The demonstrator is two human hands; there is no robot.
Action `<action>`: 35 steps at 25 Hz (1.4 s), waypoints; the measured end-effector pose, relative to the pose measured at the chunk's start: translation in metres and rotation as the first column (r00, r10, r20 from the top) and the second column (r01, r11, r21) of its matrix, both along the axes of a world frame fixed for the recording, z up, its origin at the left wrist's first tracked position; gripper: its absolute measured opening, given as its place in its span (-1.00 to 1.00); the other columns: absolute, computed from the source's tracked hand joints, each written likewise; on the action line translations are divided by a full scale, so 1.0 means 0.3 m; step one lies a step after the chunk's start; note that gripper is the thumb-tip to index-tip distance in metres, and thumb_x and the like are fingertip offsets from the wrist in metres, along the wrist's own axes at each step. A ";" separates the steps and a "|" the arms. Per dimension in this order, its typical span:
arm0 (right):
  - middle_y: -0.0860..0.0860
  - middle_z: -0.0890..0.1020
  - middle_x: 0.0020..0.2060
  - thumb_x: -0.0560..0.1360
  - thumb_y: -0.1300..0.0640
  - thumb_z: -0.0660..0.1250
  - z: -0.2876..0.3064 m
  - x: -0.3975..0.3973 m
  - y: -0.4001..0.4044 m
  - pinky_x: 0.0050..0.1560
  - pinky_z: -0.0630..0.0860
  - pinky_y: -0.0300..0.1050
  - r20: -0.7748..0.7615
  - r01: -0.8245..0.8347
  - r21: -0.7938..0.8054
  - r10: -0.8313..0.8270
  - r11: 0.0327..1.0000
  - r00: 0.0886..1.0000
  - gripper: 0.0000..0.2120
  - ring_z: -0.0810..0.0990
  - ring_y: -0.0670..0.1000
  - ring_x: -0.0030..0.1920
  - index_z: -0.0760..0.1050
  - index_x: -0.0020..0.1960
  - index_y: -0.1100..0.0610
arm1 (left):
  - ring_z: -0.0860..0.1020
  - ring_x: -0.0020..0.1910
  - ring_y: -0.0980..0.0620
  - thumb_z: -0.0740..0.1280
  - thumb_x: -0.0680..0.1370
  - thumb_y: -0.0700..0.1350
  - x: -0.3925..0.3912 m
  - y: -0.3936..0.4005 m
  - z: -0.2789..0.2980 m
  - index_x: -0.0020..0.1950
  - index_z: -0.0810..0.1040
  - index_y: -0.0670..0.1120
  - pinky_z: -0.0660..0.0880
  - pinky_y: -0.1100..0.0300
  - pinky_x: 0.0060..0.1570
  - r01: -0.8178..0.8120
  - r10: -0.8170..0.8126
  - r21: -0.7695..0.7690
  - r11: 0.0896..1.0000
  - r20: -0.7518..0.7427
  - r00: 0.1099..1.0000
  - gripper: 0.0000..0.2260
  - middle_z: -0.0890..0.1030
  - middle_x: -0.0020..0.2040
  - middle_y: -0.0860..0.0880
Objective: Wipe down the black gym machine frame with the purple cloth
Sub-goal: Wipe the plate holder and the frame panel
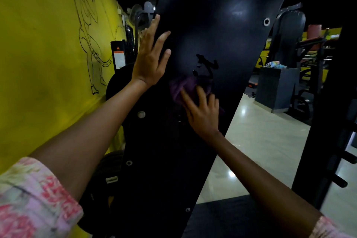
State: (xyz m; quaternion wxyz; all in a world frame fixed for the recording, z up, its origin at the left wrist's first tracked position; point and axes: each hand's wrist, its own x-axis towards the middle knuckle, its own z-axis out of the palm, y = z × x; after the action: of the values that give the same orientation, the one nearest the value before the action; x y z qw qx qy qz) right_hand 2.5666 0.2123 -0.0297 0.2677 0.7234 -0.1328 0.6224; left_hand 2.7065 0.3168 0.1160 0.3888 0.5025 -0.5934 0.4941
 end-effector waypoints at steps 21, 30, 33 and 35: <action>0.09 0.31 0.28 0.50 0.05 0.25 0.109 0.065 0.117 -0.13 0.47 0.05 0.143 0.041 0.178 -0.067 0.983 0.987 -0.58 0.40 0.23 0.00 0.33 0.35 -0.07 | 0.17 0.46 -0.27 0.14 0.61 0.13 0.036 0.027 -0.010 0.30 0.42 -0.35 0.12 0.02 0.48 0.427 -0.404 0.114 0.897 -0.180 0.897 -0.45 0.33 0.40 -0.34; 0.07 0.41 0.30 0.54 0.04 0.20 0.111 0.053 0.123 -0.16 0.41 0.00 -0.247 0.102 -0.267 -0.171 0.958 0.954 -0.60 0.37 0.20 -0.01 0.37 0.37 -0.08 | 0.07 0.51 -0.30 0.17 0.53 0.29 0.063 0.053 0.008 0.42 0.27 -0.31 0.05 -0.04 0.50 0.489 -0.450 0.270 0.830 -0.194 0.872 -0.26 0.23 0.47 -0.31; 0.09 0.40 0.29 0.51 0.04 0.23 0.124 0.053 0.128 -0.15 0.46 0.04 -0.019 0.173 -0.045 -0.174 0.984 0.984 -0.60 0.42 0.25 0.01 0.38 0.35 -0.07 | 0.07 0.50 -0.31 0.19 0.53 0.28 0.073 0.046 0.012 0.41 0.28 -0.30 0.08 -0.24 0.45 0.496 -0.456 0.274 0.824 -0.201 0.867 -0.28 0.20 0.48 -0.32; 0.09 0.42 0.29 0.47 0.07 0.26 0.069 0.148 0.222 -0.12 0.46 0.05 0.153 0.061 0.192 -0.091 0.979 0.984 -0.60 0.45 0.29 0.02 0.48 0.30 -0.01 | 0.08 0.50 -0.30 0.19 0.53 0.29 0.077 0.043 0.011 0.39 0.30 -0.27 0.09 -0.27 0.43 0.504 -0.463 0.273 0.819 -0.203 0.863 -0.30 0.19 0.48 -0.31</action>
State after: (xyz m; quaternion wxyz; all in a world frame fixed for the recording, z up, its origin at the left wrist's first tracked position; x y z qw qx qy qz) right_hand 2.6111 0.2790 -0.0089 0.2107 0.6869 -0.2395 0.6530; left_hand 2.7296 0.3296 0.1194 0.4526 0.4213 -0.7470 0.2441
